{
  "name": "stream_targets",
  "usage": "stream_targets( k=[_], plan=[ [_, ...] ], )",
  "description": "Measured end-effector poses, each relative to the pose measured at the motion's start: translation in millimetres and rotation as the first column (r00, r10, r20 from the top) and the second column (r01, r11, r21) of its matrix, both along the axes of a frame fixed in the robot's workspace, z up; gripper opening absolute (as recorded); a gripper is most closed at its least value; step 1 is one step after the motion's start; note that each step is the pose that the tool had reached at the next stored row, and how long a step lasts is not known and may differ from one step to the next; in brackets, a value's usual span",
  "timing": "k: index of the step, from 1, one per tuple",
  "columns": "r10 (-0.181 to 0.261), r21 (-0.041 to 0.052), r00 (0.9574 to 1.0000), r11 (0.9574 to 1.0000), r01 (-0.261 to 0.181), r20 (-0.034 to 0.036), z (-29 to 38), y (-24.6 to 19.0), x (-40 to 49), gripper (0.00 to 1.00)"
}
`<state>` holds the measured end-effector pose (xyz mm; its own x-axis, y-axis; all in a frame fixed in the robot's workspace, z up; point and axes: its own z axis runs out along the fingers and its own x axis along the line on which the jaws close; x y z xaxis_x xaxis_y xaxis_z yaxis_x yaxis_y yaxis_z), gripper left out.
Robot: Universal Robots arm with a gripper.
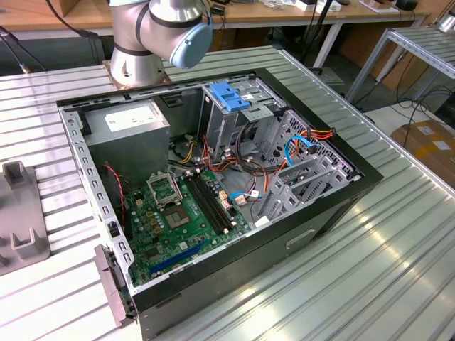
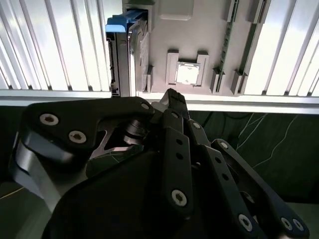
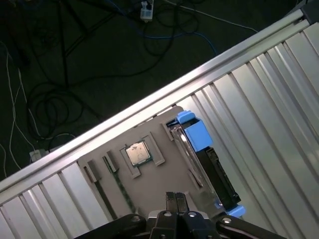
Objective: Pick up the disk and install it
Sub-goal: 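Pick up the disk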
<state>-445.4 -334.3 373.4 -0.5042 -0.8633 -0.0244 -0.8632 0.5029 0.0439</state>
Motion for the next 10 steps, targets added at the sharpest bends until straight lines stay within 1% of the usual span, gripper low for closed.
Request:
stream_targets(
  k=[5, 10],
  plan=[
    [0.035, 0.0, 0.9994, 0.9994, -0.035, -0.0001, 0.0, 0.0, 0.0, 0.1],
    [0.07, 0.0, 0.9976, 0.9976, -0.07, 0.0, 0.0, 0.0, 0.0, 0.1]
  ],
)
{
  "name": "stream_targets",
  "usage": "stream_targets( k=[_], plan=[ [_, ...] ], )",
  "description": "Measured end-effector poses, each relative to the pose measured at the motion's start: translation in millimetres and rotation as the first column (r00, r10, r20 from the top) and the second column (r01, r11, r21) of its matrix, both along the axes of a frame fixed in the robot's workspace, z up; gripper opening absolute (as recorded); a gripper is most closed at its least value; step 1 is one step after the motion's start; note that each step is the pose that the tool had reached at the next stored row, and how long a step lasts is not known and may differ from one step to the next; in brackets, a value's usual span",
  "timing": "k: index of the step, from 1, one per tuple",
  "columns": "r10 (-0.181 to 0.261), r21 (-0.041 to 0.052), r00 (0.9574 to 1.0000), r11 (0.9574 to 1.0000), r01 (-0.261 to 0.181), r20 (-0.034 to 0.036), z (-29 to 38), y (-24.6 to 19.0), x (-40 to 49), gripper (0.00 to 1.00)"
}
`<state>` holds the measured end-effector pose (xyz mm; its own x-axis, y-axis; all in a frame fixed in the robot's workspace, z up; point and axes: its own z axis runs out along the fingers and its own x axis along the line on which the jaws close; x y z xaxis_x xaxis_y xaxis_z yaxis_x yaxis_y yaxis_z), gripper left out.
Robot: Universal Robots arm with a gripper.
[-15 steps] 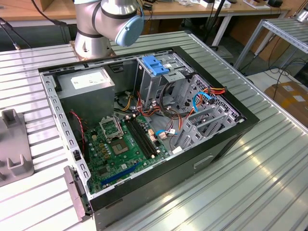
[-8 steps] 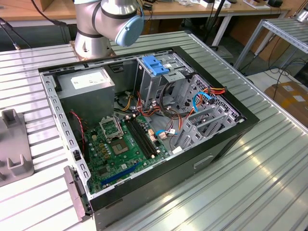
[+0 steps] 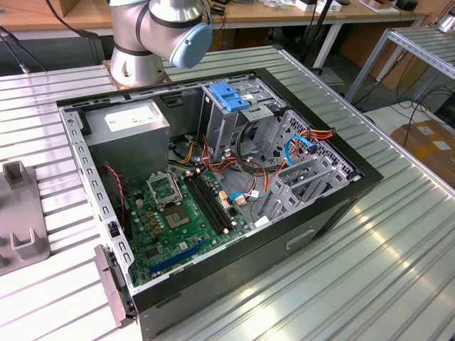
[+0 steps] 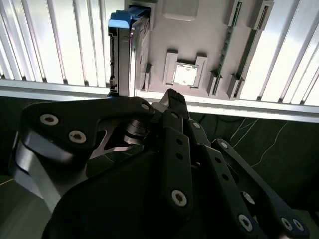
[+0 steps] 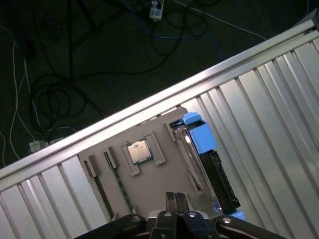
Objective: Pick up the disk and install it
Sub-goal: 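Pick up the disk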
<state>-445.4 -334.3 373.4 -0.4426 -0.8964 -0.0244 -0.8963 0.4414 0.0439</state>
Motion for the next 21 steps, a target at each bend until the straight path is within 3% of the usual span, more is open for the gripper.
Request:
stream_targets(
  k=[8, 13, 19, 21],
  plan=[
    [0.086, 0.0, 0.9963, 0.9963, -0.086, -0.0002, 0.0, 0.9, 0.1, 0.1],
    [0.144, 0.0, 0.9896, 0.9896, -0.144, 0.0, -0.2, 1.9, 0.1, 0.1],
    [0.219, 0.0, 0.9758, 0.9758, -0.219, 0.0, -0.4, 2.3, 0.1, 0.1],
    [0.25, 0.0, 0.9683, 0.9683, -0.25, 0.0, -0.4, 2.4, 0.1, 0.1]
  ],
)
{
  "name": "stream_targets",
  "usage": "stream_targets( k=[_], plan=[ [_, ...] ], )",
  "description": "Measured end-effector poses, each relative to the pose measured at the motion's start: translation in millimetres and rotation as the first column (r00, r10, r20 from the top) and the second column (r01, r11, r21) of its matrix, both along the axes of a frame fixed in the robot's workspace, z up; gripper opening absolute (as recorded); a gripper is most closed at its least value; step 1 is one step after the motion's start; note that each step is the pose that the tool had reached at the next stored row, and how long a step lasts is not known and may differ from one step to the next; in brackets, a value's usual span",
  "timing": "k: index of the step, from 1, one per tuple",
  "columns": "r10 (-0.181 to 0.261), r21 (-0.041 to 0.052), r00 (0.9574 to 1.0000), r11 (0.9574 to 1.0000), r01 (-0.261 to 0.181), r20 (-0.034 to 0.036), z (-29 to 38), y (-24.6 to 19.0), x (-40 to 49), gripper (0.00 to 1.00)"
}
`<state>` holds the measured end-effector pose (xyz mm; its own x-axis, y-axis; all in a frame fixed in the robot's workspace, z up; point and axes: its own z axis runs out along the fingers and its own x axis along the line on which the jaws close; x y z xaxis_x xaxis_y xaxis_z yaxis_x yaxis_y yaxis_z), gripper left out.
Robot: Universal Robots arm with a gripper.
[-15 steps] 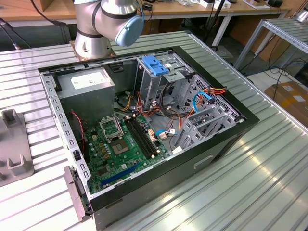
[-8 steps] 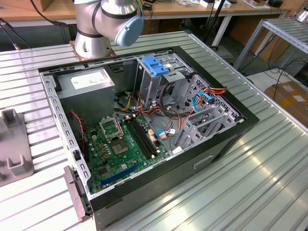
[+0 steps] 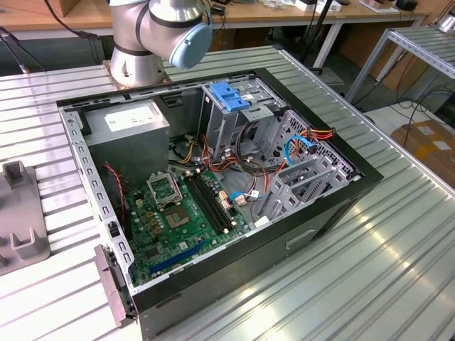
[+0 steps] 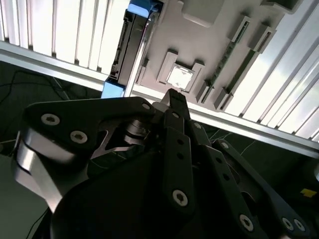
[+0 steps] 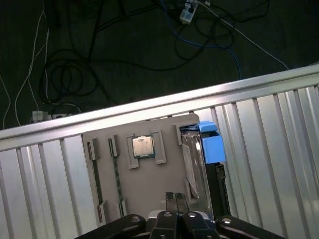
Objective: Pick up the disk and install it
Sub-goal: 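Pick up the disk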
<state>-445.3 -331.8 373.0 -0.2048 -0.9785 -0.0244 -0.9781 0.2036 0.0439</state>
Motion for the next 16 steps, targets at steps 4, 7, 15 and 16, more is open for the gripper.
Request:
stream_targets(
  k=[4, 7, 15, 16],
  plan=[
    [0.05, 0.0, 0.9987, 0.9987, -0.05, 0.0, -0.1, 0.1, 0.0, 0.1],
    [0.085, 0.0, 0.9964, 0.9964, -0.085, 0.0, -0.2, 0.2, 0.0, 0.1],
    [0.115, 0.0, 0.9934, 0.9934, -0.115, -0.0002, -0.2, 1.7, 0.4, 0.1],
    [0.115, 0.0, 0.9934, 0.9934, -0.115, 0.0, -0.3, 2.7, 0.7, 0.1]
  ],
)
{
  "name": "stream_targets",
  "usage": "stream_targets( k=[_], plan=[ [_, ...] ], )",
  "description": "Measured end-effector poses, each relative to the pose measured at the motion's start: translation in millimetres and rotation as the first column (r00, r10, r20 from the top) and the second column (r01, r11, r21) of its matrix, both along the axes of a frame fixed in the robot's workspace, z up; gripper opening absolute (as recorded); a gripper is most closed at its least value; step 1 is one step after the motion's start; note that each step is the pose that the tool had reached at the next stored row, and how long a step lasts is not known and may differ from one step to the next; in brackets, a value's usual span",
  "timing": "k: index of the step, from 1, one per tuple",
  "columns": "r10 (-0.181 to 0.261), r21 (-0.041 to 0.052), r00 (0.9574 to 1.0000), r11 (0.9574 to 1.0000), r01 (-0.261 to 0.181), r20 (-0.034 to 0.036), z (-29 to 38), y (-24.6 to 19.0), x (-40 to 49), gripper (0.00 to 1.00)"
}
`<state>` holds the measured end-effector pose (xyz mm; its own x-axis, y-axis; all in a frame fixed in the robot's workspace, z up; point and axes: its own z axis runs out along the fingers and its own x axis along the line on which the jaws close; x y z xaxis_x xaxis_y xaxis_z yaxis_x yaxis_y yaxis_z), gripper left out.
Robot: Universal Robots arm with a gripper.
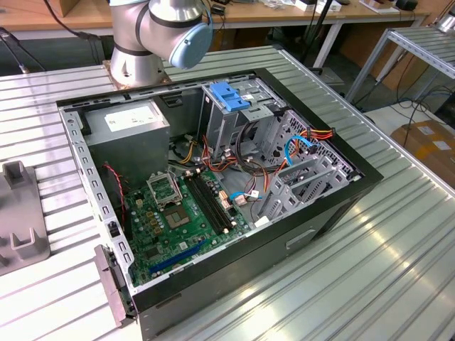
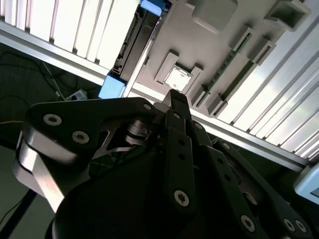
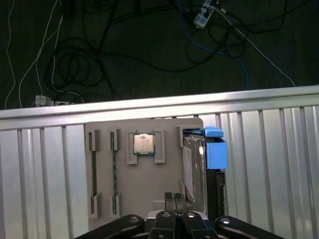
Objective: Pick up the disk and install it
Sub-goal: 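Pick up the disk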
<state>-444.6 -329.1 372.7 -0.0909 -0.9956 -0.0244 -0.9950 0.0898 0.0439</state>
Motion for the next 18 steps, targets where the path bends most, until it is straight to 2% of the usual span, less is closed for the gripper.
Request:
stream_targets(
  k=[5, 6, 7, 9, 18],
  plan=[
    [0.0, 0.0, 1.0, 1.0, 0.0, 0.0, -0.2, 3.5, 1.3, 0.1],
    [0.0, 0.0, 1.0, 1.0, 0.0, 0.0, -1.6, 11.6, 3.4, 0.1],
    [0.0, 0.0, 1.0, 1.0, 0.0, 0.0, -2.7, 19.4, 5.4, 0.42],
    [0.0, 0.0, 1.0, 1.0, 0.0, 0.0, -4.9, 28.5, 6.1, 0.42],
    [0.0, 0.0, 1.0, 1.0, 0.0, -0.0001, -8.8, 30.7, -0.5, 0.42]
  ],
)
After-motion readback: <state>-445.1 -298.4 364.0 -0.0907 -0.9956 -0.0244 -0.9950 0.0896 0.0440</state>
